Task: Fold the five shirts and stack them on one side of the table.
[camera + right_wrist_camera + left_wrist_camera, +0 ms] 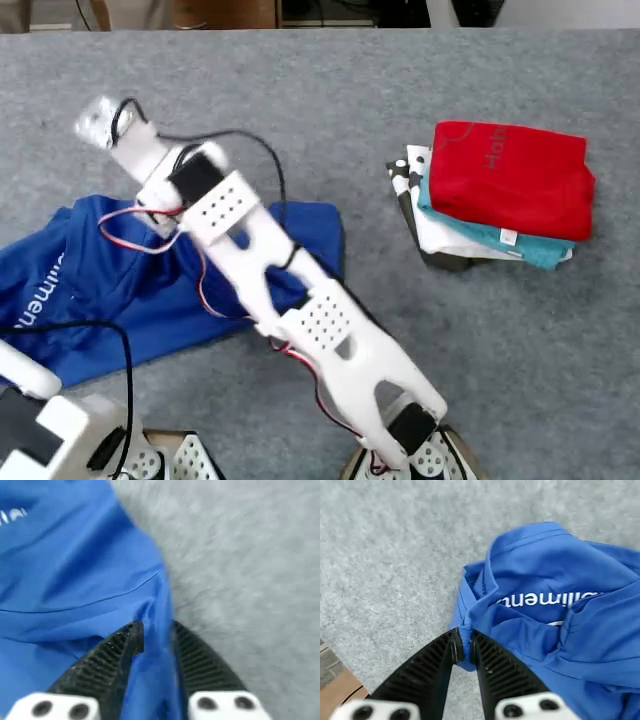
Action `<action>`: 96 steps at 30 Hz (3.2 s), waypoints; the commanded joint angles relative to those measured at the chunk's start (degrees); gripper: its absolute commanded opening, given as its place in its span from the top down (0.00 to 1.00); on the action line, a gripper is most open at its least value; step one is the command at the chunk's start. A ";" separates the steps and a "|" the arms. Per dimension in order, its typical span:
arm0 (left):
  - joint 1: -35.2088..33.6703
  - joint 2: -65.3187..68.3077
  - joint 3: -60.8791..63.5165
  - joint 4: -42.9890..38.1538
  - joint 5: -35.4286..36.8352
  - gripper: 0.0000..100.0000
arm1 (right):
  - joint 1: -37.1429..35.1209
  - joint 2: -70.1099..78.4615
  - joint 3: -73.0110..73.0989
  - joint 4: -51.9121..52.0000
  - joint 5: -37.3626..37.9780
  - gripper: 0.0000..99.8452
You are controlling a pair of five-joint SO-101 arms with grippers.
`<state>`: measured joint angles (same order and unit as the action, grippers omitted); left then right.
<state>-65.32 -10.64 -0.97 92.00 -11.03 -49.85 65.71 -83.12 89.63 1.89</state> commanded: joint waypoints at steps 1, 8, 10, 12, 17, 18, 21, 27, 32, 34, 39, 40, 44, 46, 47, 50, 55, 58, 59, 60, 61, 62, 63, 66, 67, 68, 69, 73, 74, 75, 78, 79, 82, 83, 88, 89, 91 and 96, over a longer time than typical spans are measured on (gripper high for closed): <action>-1.76 -4.70 4.75 -4.48 -0.97 0.98 | -1.45 2.86 0.22 -2.02 -3.52 0.70; -1.76 -10.42 14.07 -8.09 -1.05 0.98 | 3.12 6.81 -2.86 -1.41 -3.87 0.89; -1.67 -11.12 16.70 -10.02 -1.05 0.98 | 5.32 6.81 -6.11 0.09 -3.69 1.00; -1.58 -11.56 18.99 -11.43 -1.05 0.98 | 7.87 6.90 -9.54 4.04 -3.78 0.95; -1.23 -11.56 21.19 -12.04 -1.05 0.98 | 14.29 5.32 -12.18 12.57 -1.05 1.00; -0.97 -11.47 21.19 -12.04 -1.05 0.98 | 15.52 4.26 -11.21 12.92 -0.62 1.00; 0.35 -11.47 21.27 -12.04 -1.23 0.98 | 18.95 0.92 -10.51 12.84 -0.26 1.00; 2.55 -11.47 21.27 -12.04 -3.60 0.98 | 17.71 -3.82 -10.68 12.48 -0.09 1.00; 4.31 -12.00 20.66 -11.60 -3.52 0.98 | 8.31 -3.30 -10.24 10.46 -0.53 0.89; 4.22 -12.88 19.96 -10.99 -3.69 0.98 | 5.32 -1.36 -10.24 7.21 -0.62 0.80; 4.31 -15.43 21.71 -10.64 -3.78 0.98 | 2.59 8.57 -10.15 -4.84 -1.76 0.73; 4.31 -16.04 21.98 -10.55 -3.78 0.98 | 2.59 10.86 -10.95 -5.27 -3.52 0.74; 4.13 -17.45 22.33 -10.81 -3.87 0.98 | 3.47 13.23 -12.26 -3.25 -7.38 0.94; 4.22 -17.71 22.33 -10.81 -3.87 0.98 | 4.35 12.88 -12.00 -2.11 -5.27 1.00; 4.22 -17.63 22.33 -10.81 -3.87 0.98 | 4.79 12.53 -12.18 -0.53 -4.92 0.98; 4.22 -17.45 22.33 -10.81 -3.87 0.98 | 7.43 10.51 -12.18 2.81 -7.47 1.00; 4.31 -17.36 22.33 -10.81 -3.87 0.98 | 13.05 4.44 -12.18 9.14 -7.38 1.00; 4.57 -17.36 22.33 -10.81 -3.87 0.98 | 17.19 1.54 -12.09 11.96 -7.30 1.00; 4.66 -17.36 22.33 -10.81 -3.87 0.98 | 18.68 1.01 -11.91 12.40 -6.95 1.00; 4.66 -17.36 22.42 -10.81 -3.87 0.98 | 20.18 0.66 -11.38 12.48 -5.89 1.00; 4.66 -17.36 22.68 -10.90 -3.87 0.98 | 21.49 0.66 -11.30 12.66 -4.84 1.00; 4.75 -17.36 23.30 -11.25 -3.87 0.98 | 22.81 1.10 -10.86 12.75 -3.96 1.00; 4.75 -17.36 24.00 -11.78 -3.78 0.98 | 23.78 1.27 -10.15 12.75 -3.16 1.00; 4.75 -17.45 25.14 -12.48 -3.78 0.98 | 25.27 1.71 -7.52 12.75 1.67 1.00; 4.75 -17.36 25.23 -12.48 -3.78 0.98 | 25.36 1.71 -6.46 12.75 3.43 0.99; 4.75 -17.36 25.23 -12.48 -3.78 0.98 | 25.45 1.71 -5.67 12.75 5.01 0.99; 4.75 -17.36 25.05 -12.48 -3.78 0.98 | 25.45 1.71 -4.70 12.84 6.51 0.99; 4.66 -17.45 24.79 -12.48 -3.87 0.98 | 25.01 -1.27 2.15 12.84 11.69 0.92; 4.57 -17.45 24.79 -12.48 -3.87 0.98 | 24.66 -3.12 4.62 12.84 12.40 0.88; 4.48 -17.54 24.79 -12.48 -3.87 0.98 | 24.31 -5.41 7.08 12.84 13.27 0.82; 4.48 -17.89 24.44 -12.48 -3.87 0.98 | 23.43 -13.32 12.53 12.75 17.41 0.68; 4.57 -17.89 23.82 -12.22 -3.87 0.98 | 23.25 -15.96 13.14 12.66 18.11 0.65; 4.57 -17.71 22.24 -12.31 -3.87 0.98 | 23.08 -21.41 13.32 10.90 18.64 0.62; 4.66 -17.63 21.89 -12.40 -3.87 0.98 | 22.55 -21.93 13.32 9.14 18.64 0.63; 6.59 -17.89 22.33 -11.96 -3.78 0.98 | 17.98 -18.15 14.11 -5.19 18.46 0.74; 7.21 -17.89 22.42 -11.43 -3.78 0.98 | 16.84 -16.92 14.11 -8.26 18.81 0.77; 8.00 -17.89 22.24 -10.20 -3.78 0.98 | 14.90 -14.37 14.46 -15.47 18.99 0.82; 8.97 -17.89 22.59 -8.09 -3.60 0.98 | 11.12 -6.29 14.20 -31.74 18.46 0.89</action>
<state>-57.14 -26.55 23.47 82.86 -14.46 -36.22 57.89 -68.70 66.33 20.26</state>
